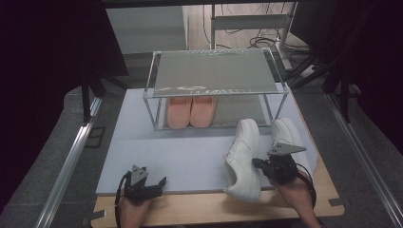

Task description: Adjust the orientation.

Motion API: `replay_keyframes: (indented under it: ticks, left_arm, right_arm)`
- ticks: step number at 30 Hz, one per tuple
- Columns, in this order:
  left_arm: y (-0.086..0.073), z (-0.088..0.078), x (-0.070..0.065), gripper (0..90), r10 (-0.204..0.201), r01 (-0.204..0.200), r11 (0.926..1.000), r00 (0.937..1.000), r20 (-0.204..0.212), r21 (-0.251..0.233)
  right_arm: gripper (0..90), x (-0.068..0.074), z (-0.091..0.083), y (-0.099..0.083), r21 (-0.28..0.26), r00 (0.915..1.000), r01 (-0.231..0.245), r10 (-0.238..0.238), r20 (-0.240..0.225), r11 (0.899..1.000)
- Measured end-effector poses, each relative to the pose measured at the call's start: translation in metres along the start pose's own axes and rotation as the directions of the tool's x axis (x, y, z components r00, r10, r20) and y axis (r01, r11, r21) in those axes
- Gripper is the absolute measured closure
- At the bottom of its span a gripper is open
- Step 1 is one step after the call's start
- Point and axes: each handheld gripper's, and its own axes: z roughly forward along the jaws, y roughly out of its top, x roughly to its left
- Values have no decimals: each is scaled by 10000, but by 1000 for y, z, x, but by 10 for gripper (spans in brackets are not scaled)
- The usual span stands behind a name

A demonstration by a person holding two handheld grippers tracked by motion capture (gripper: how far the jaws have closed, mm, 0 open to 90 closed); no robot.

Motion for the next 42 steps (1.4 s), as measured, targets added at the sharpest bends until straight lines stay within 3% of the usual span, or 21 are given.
replay_keyframes:
  ticks: [9, 11, 17, 21, 29, 35, 38, 42]
  left_arm:
    - [0, 0, 0, 107, -12, 12, 10000, 10000, -5, 4]
    - [0, 0, 0, 108, -16, 16, 10000, 10000, -8, 4]
    - [0, 0, 0, 107, -12, 12, 10000, 10000, -9, 4]
    - [0, 0, 0, 107, -13, 13, 10000, 10000, -10, 4]
    - [0, 0, 0, 107, -10, 10, 10000, 10000, -11, 4]
    - [0, 0, 0, 107, -9, 9, 10000, 10000, -16, 7]
    - [0, 0, 0, 107, -14, 14, 10000, 10000, -16, 4]
    - [0, 0, 0, 107, 1, -1, 10000, 10000, -16, 16]
  right_arm:
    - [895, -13, -10, -12, 208, 9988, -241, 232, 433, 9995]
    - [894, -16, -10, -15, 364, 9962, -144, 112, 861, 9992]
    - [894, -26, -14, -21, 355, 9951, -541, 510, 842, 9979]
    - [883, -30, -19, -21, 93, 9953, -767, 760, 597, 9970]
    - [688, -31, -28, -17, -152, 9945, -970, 975, 393, 9952]
    - [567, -25, -34, -11, -163, 9925, -1208, 1204, -224, 9925]
    - [513, -21, -35, -8, -172, 9930, -1142, 1136, -320, 9933]
    - [452, -19, -34, -3, -299, 9881, -1320, 1291, -833, 9908]
